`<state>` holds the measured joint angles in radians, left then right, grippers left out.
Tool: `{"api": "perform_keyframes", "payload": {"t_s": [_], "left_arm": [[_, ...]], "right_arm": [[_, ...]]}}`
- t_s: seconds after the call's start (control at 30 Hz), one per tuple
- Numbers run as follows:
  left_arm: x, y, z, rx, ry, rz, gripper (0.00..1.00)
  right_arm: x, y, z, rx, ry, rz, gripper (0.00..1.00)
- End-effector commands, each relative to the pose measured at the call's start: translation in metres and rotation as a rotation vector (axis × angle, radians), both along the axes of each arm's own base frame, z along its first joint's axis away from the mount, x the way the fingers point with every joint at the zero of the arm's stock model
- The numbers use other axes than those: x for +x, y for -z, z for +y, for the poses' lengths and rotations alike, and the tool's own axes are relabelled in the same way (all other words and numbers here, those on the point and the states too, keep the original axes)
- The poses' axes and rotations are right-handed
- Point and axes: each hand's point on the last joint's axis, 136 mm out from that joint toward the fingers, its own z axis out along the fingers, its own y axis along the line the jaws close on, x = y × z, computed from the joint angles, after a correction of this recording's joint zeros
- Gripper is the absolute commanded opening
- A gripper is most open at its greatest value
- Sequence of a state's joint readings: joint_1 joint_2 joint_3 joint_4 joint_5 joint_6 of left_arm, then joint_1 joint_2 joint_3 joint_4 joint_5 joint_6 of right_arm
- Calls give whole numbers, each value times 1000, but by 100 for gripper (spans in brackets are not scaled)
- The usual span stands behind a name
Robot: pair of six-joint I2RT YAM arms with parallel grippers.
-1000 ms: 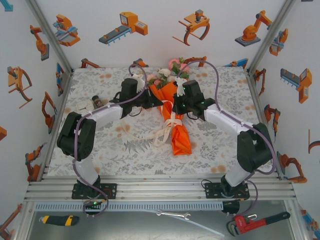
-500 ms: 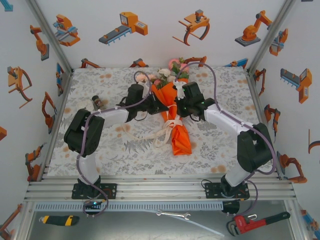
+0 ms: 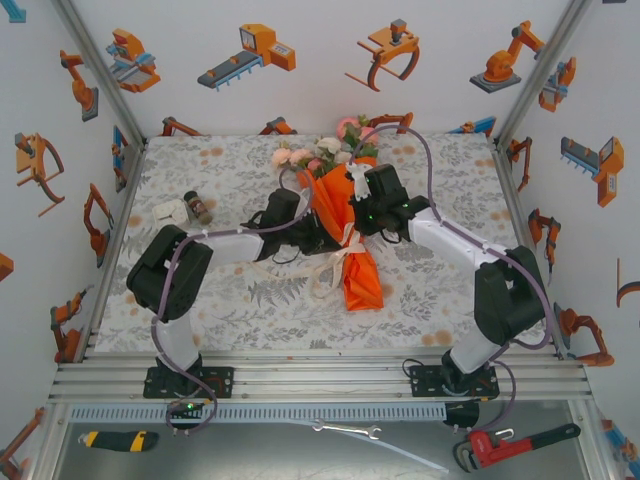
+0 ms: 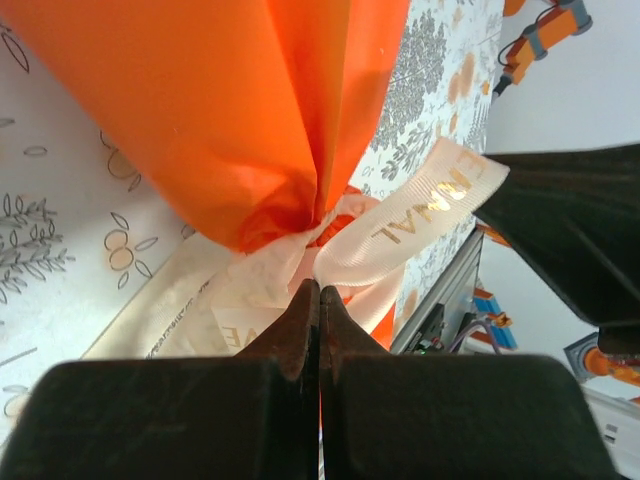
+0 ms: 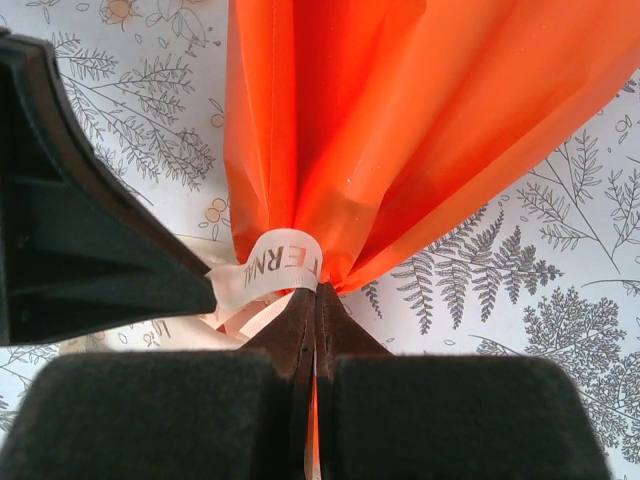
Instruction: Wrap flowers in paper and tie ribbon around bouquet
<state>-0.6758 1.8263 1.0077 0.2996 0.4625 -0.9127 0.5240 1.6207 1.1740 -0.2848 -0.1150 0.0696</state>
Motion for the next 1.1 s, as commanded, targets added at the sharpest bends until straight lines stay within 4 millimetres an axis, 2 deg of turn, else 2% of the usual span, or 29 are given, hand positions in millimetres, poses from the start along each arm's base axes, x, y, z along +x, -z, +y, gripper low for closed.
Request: {"api": "perform_keyframes", "payload": {"t_s": [0.0, 0.1, 0.17, 0.37, 0.67, 0.83, 1.07], "left_arm": [[7, -37, 4, -6, -15, -103, 2], [8, -52, -2, -38, -5, -86, 2], [7, -53, -6, -66, -17, -42, 1], [7, -27, -9, -80, -60, 99, 0], [4, -10, -13, -103, -95, 224, 0], [7, -25, 0, -109, -111, 209, 0], [-5, -28, -5, -106, -65, 284, 0]], "right_arm": [[0, -24, 5, 24, -22, -40, 0], [-1, -25, 5, 23, -22, -41, 0], [-1, -27, 4, 23, -20, -46, 0], [-2, -23, 3, 22, -19, -38, 0], [-1, -22, 4, 26, -16, -33, 0], [-2, -23, 3, 22, -13, -33, 0], [-3, -21, 3, 23, -12, -26, 0]]}}
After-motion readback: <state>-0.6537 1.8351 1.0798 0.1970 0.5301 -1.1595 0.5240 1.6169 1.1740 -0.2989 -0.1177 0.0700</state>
